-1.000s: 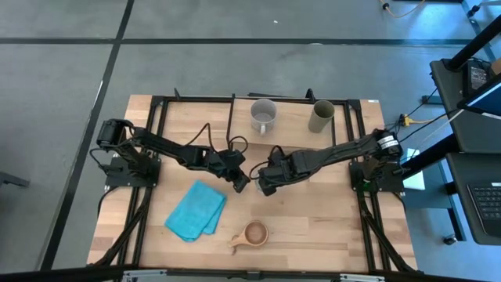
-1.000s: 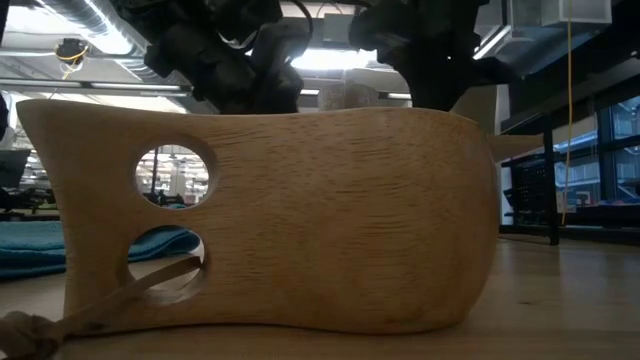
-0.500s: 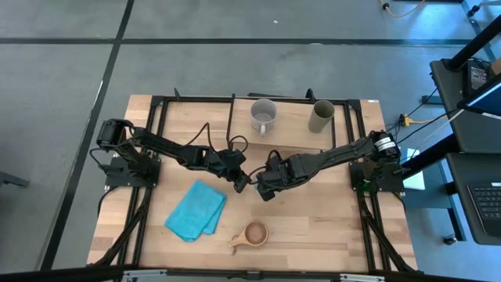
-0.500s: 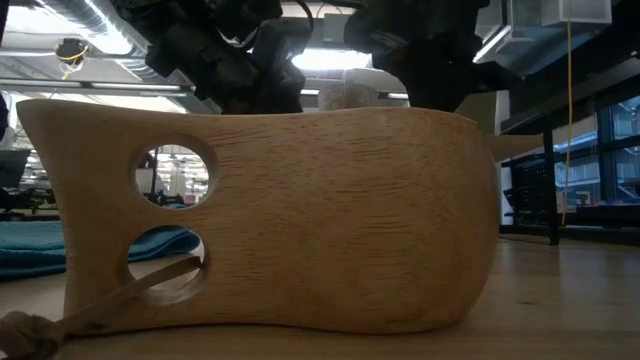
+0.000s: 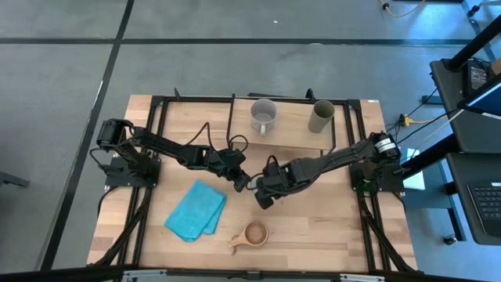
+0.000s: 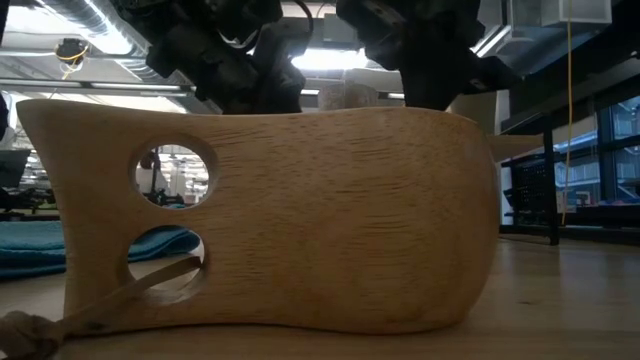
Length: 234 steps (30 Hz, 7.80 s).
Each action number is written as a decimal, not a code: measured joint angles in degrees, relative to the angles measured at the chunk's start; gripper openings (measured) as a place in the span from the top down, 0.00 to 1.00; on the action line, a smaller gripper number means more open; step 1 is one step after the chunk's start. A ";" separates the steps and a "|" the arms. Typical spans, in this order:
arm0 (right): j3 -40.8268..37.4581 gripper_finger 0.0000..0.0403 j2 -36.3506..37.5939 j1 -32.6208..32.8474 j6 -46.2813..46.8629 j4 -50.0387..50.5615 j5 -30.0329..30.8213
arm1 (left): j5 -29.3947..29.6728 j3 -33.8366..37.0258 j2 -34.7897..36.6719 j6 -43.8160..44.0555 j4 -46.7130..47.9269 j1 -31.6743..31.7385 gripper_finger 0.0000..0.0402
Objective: Stack small to large cups/mugs on shelf
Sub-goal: Put the blue mug on the shelf
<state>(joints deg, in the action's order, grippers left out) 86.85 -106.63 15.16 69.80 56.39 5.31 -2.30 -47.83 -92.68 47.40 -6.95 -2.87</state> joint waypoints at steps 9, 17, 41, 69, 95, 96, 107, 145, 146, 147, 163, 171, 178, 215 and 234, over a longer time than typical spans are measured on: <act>-0.11 0.99 -0.20 1.11 -2.56 -5.53 -1.53 | 0.72 0.00 -0.04 -1.03 -0.01 0.00 0.84; -0.11 0.99 -0.20 1.12 -2.80 -6.63 -1.57 | 1.32 0.00 -0.04 -1.03 0.00 0.02 0.84; -0.02 0.87 -0.08 1.55 -7.07 2.24 0.23 | -0.99 -0.09 0.50 -3.10 5.06 0.97 0.84; -0.02 0.87 -0.04 1.61 -11.06 -6.23 -1.91 | 4.65 -0.07 0.48 0.22 3.25 -0.26 0.84; 0.00 0.87 0.00 3.68 -9.66 -3.92 -1.36 | 1.64 0.00 0.44 -3.80 6.48 1.20 0.84; 0.00 0.87 0.00 4.00 -9.38 -3.20 -1.47 | 2.13 0.00 0.44 -3.11 6.48 0.58 0.84; 0.00 0.87 0.00 4.94 -8.42 -5.33 -0.39 | 4.81 0.00 0.44 -0.84 6.31 -2.40 0.84; 0.02 0.87 -5.35 4.96 -10.14 -12.37 0.08 | 6.09 0.00 0.44 -1.25 5.93 -0.33 0.84; 0.02 0.87 -5.35 4.96 -10.15 -12.36 0.06 | 6.09 0.00 0.44 -1.27 5.89 -0.17 0.84; 0.02 0.87 -5.35 4.96 -10.16 -12.37 0.07 | 5.99 0.00 0.44 -1.27 5.82 0.02 0.84; 0.60 0.87 -4.74 4.96 -10.00 -3.05 0.06 | 5.61 0.00 0.44 -2.80 5.23 0.04 0.84; 4.21 0.87 -1.85 4.96 -9.81 4.12 0.60 | 5.63 0.00 0.44 -2.52 5.49 -2.14 0.84; 7.18 0.87 -1.29 3.14 -11.70 8.15 1.61 | 6.04 0.00 0.44 -0.98 5.89 -3.82 0.84; 10.91 0.60 -1.25 -7.24 -23.07 8.21 -3.32 | 7.27 0.00 0.81 0.23 6.56 -5.73 0.84; 7.43 0.60 -1.70 -7.02 -23.58 3.89 -3.98 | 7.98 0.00 0.81 0.52 6.51 -5.04 0.84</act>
<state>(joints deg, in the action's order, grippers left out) 94.28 -108.33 8.14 46.22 60.27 1.32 5.68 -47.83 -91.88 47.92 -0.43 -7.91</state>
